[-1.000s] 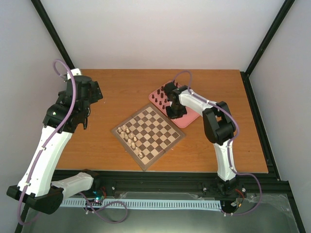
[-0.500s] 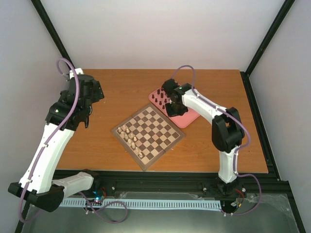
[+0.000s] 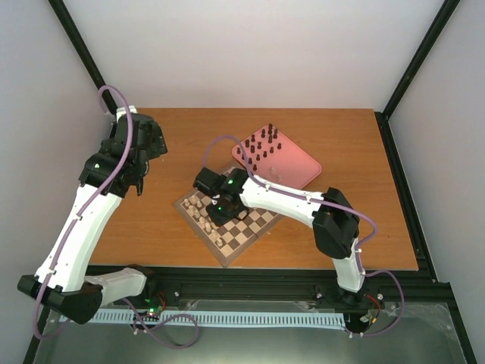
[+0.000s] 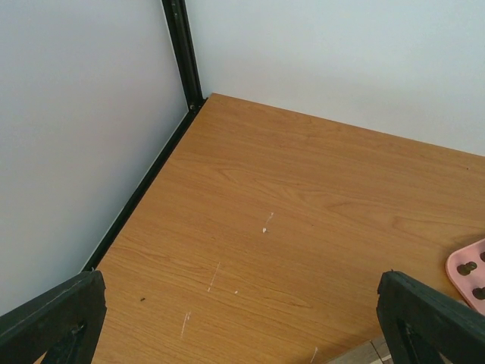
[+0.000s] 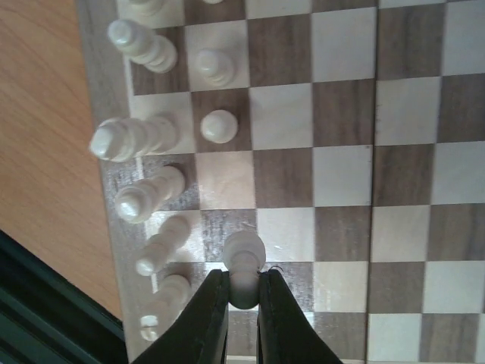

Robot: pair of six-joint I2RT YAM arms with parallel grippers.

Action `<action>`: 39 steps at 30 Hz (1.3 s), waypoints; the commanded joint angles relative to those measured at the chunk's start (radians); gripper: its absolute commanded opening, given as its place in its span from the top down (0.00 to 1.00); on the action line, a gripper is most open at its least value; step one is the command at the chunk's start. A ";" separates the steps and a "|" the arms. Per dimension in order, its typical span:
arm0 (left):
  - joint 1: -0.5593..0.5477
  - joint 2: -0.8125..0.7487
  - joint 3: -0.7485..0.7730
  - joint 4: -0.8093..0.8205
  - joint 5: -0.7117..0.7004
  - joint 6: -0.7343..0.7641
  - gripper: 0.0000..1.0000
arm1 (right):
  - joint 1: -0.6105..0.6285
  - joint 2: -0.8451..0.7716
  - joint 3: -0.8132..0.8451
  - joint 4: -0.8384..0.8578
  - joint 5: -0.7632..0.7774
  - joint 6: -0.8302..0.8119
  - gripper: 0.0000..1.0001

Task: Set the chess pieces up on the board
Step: Place the chess piece on the chessboard.

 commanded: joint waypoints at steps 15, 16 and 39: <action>-0.006 -0.061 0.012 -0.041 0.011 -0.047 0.00 | 0.020 0.117 0.080 0.023 -0.033 -0.005 0.96; -0.006 -0.062 0.011 -0.042 0.010 -0.047 0.00 | 0.020 0.123 0.085 0.021 -0.035 -0.007 0.96; -0.006 -0.095 -0.024 -0.041 -0.006 -0.043 0.00 | 0.031 0.204 0.134 -0.026 -0.045 -0.017 0.95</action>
